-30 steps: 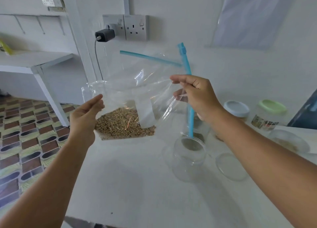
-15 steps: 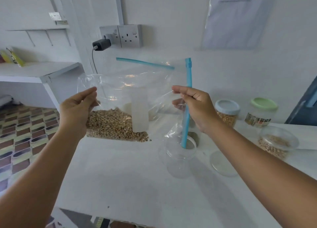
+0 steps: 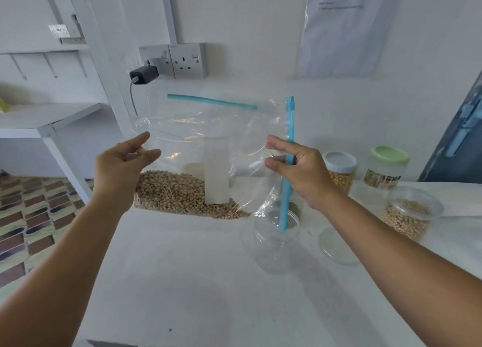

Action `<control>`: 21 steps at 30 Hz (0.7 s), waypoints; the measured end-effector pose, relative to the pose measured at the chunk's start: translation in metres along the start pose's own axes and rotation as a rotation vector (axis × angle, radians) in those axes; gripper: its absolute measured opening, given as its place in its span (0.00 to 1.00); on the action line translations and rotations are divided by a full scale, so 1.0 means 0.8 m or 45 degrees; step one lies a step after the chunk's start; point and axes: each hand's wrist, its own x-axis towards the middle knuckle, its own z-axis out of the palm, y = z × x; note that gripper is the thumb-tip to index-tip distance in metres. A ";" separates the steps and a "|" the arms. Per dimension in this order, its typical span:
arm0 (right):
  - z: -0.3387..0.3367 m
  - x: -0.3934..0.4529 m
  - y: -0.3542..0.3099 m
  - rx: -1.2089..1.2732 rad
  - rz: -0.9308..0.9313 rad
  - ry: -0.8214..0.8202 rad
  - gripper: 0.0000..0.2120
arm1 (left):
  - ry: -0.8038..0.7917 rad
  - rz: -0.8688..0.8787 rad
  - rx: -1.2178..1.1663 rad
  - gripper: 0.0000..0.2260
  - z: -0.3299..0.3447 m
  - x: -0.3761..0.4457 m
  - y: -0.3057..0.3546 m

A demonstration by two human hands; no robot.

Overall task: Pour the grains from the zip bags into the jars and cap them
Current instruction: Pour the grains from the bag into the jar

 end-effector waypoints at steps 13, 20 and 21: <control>0.002 0.007 0.003 0.124 0.028 0.086 0.22 | -0.031 0.188 0.032 0.18 0.001 0.035 0.033; 0.007 0.004 0.004 0.229 0.042 0.085 0.21 | -0.081 0.196 -0.003 0.14 0.000 0.042 0.050; 0.008 0.003 0.007 0.231 0.049 0.087 0.21 | -0.093 0.191 -0.011 0.14 0.001 0.040 0.050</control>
